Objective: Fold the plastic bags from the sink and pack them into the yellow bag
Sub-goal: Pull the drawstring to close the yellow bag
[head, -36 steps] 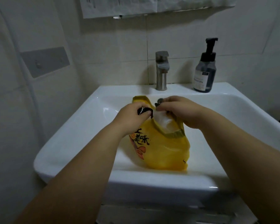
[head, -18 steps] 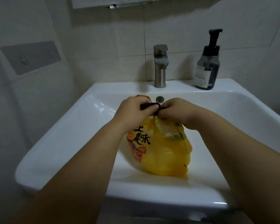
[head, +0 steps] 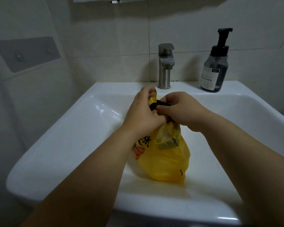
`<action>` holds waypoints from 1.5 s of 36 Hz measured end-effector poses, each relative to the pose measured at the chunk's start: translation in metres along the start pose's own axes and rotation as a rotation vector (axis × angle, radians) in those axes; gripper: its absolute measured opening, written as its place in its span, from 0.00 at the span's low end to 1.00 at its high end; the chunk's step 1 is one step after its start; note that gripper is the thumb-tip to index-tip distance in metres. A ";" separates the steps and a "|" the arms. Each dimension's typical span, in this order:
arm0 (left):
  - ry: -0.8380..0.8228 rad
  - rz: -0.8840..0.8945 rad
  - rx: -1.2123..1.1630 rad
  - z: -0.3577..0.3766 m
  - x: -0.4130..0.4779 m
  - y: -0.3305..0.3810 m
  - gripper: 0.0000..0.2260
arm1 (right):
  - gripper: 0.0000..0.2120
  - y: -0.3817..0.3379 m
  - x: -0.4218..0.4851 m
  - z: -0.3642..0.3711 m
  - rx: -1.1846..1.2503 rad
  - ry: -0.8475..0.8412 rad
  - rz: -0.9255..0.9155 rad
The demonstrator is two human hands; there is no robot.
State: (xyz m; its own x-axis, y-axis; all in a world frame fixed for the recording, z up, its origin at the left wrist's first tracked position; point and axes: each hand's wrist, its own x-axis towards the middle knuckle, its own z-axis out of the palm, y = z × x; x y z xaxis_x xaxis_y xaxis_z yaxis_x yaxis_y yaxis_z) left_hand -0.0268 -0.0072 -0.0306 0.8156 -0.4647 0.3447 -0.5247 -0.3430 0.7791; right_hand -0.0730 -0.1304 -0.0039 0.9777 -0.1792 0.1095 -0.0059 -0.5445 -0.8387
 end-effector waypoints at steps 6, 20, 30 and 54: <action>-0.155 -0.014 -0.082 0.006 -0.009 0.006 0.41 | 0.11 -0.001 -0.003 -0.010 0.076 -0.122 0.025; -0.036 -0.075 0.144 0.015 0.006 -0.001 0.08 | 0.17 -0.007 -0.007 -0.009 0.031 0.064 -0.108; -0.013 -0.028 0.374 0.013 0.003 -0.004 0.05 | 0.12 -0.008 -0.011 -0.019 0.276 0.127 -0.110; -0.058 -0.025 0.631 0.011 0.001 -0.014 0.11 | 0.07 0.004 -0.002 -0.016 0.815 0.029 0.010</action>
State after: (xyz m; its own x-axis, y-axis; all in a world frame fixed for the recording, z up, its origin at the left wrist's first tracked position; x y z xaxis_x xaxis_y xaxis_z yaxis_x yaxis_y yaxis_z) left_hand -0.0214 -0.0117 -0.0462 0.8242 -0.4880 0.2873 -0.5629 -0.7612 0.3221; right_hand -0.0786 -0.1452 0.0012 0.9726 -0.2077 0.1043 0.1508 0.2223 -0.9632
